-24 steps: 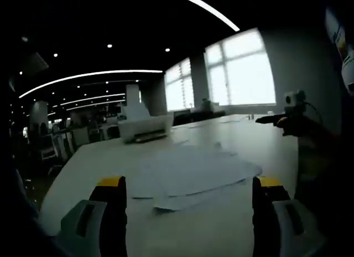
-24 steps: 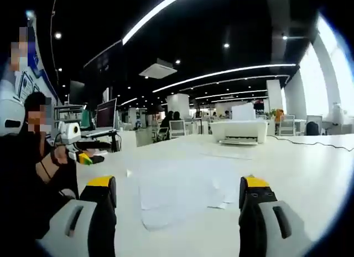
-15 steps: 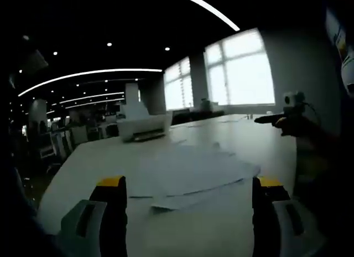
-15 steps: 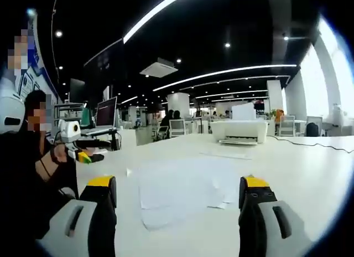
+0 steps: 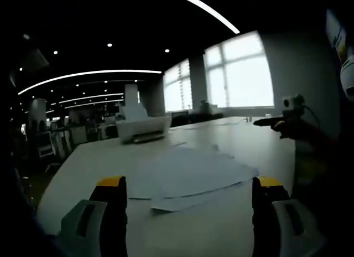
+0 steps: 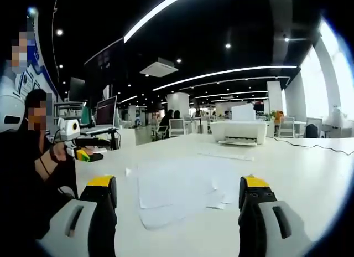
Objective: Organize the stack of printing papers by aligning and flattening the scattered papers on the table
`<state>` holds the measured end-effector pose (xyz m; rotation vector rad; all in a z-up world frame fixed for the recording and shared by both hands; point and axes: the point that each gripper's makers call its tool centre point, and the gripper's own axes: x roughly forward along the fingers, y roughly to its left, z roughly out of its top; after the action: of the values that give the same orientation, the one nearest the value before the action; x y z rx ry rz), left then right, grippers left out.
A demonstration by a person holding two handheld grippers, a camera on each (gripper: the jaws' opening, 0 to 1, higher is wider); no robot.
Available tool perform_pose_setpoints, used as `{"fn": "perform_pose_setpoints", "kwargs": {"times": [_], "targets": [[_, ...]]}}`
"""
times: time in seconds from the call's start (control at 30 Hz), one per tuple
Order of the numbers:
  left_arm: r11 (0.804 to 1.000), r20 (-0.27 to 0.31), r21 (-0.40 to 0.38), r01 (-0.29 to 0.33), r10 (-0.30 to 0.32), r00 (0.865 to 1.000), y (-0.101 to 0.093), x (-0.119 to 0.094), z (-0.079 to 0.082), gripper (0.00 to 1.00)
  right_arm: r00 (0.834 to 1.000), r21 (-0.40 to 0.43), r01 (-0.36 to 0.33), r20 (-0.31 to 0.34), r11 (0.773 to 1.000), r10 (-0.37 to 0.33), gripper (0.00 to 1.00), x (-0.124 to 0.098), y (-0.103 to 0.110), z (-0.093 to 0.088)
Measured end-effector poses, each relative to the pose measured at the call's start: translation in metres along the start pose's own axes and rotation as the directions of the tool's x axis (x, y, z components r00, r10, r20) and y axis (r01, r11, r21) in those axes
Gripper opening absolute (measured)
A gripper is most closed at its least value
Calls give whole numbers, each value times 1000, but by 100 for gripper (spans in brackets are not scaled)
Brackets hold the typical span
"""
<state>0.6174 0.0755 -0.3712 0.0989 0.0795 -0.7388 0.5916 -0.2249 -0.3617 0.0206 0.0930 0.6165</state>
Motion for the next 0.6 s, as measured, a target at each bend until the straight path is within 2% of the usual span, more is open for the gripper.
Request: {"fn": "perform_pose_setpoints", "kwargs": {"times": [0.6], "targets": [[1000, 13, -19, -5, 5, 1000, 1, -2, 0, 97, 1000, -9, 3, -7, 1000, -3, 86, 0, 1, -2]]}}
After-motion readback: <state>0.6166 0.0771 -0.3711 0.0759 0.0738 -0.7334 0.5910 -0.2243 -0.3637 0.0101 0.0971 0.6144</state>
